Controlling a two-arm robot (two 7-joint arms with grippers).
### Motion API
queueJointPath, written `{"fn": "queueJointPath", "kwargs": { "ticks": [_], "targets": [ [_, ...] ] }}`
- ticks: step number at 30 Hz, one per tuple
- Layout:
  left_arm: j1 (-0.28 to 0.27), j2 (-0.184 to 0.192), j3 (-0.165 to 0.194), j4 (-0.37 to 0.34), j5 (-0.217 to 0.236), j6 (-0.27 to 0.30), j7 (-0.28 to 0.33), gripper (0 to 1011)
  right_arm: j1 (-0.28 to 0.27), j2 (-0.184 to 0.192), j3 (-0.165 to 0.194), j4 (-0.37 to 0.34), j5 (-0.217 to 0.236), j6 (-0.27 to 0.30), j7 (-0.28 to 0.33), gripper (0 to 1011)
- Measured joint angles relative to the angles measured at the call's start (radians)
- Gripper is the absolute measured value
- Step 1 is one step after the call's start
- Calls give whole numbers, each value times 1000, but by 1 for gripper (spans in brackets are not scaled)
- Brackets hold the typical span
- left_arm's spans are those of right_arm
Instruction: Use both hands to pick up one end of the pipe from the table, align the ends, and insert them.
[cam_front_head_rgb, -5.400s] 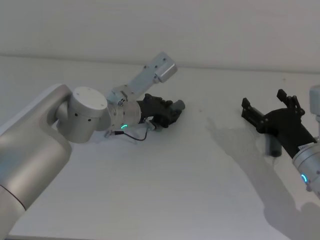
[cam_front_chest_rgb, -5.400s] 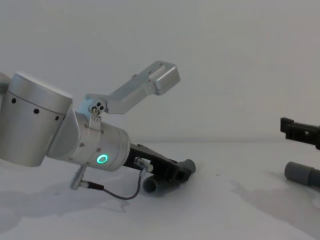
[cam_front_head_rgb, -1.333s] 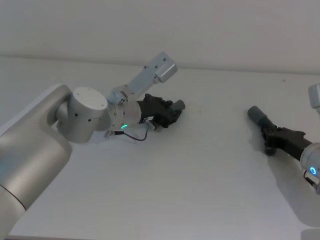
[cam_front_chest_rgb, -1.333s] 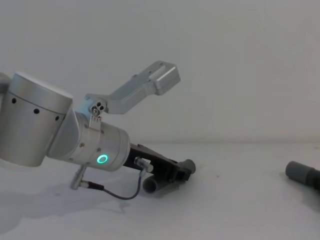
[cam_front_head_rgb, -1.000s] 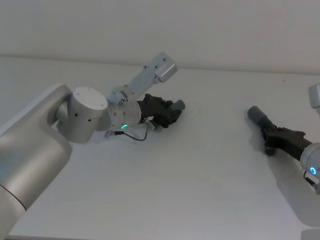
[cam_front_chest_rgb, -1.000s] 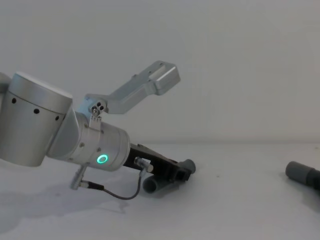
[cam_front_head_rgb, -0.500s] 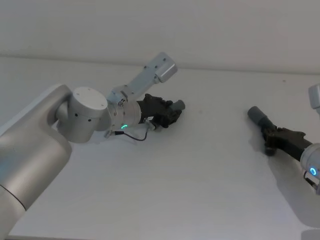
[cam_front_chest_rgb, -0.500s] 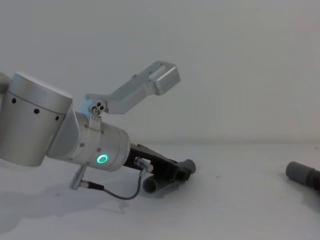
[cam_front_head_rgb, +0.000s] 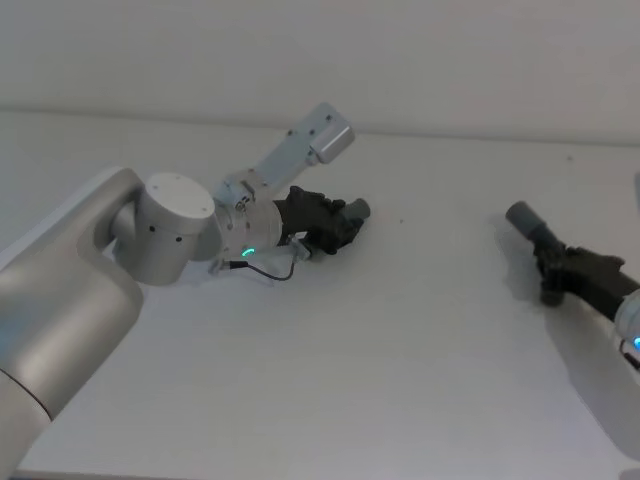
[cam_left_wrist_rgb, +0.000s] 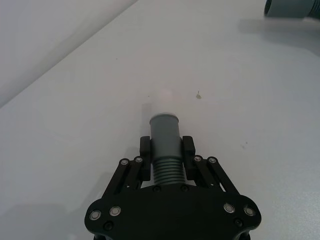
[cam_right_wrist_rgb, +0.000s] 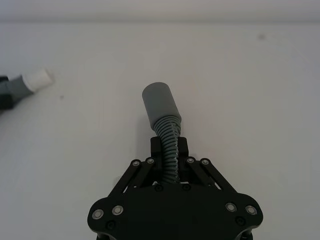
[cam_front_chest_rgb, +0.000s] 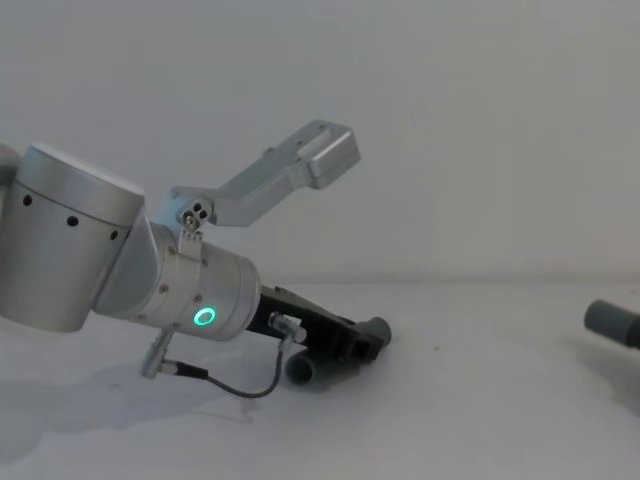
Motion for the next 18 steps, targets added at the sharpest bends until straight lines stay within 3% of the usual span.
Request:
{"fn": "queueJointPath", "kwargs": {
  "ticks": [18],
  "targets": [
    [-6, 1, 1, -1, 9, -9, -18, 356, -27, 114, 68, -73, 38, -114, 122, 166]
  ]
}}
